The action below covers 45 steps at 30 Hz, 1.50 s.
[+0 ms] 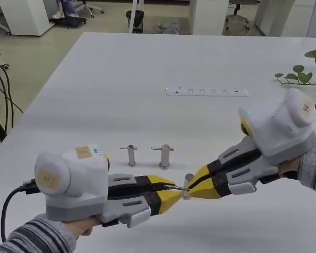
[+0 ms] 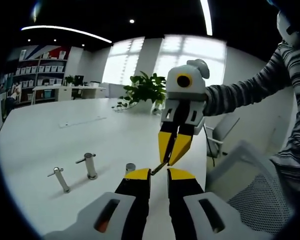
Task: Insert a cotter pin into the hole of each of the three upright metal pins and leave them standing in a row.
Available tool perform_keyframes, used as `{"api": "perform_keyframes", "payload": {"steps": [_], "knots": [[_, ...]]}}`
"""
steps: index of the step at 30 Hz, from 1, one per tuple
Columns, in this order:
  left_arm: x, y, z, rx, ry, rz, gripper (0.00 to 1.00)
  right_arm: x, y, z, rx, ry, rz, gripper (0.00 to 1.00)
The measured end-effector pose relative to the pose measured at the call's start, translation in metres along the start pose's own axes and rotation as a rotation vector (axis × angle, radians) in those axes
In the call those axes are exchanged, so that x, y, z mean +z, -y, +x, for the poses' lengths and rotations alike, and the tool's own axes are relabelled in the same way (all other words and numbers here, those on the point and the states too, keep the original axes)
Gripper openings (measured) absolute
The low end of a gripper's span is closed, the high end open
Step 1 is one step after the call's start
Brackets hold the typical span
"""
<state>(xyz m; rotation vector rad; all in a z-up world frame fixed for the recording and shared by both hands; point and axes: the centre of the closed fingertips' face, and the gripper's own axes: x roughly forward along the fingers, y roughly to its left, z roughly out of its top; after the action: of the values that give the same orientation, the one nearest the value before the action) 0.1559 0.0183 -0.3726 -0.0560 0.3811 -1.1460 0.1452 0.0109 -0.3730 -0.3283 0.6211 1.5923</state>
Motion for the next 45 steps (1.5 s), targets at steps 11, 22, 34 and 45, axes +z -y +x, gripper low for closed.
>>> {"api": "perform_keyframes", "payload": {"steps": [11, 22, 34, 45], "knots": [[-0.005, -0.010, 0.009, 0.075, -0.008, 0.026, 0.25, -0.008, 0.013, -0.013, -0.054, 0.016, 0.019, 0.00], [-0.016, -0.026, 0.031, 0.191, -0.060, 0.087, 0.32, -0.030, 0.027, -0.030, -0.100, -0.013, 0.044, 0.00], [-0.030, -0.045, 0.056, 0.277, -0.121, 0.111, 0.31, -0.054, 0.045, -0.039, -0.129, -0.041, 0.064, 0.00], [-0.047, -0.060, 0.072, 0.331, -0.168, 0.076, 0.26, -0.073, 0.058, -0.033, -0.125, -0.079, 0.070, 0.00]]}}
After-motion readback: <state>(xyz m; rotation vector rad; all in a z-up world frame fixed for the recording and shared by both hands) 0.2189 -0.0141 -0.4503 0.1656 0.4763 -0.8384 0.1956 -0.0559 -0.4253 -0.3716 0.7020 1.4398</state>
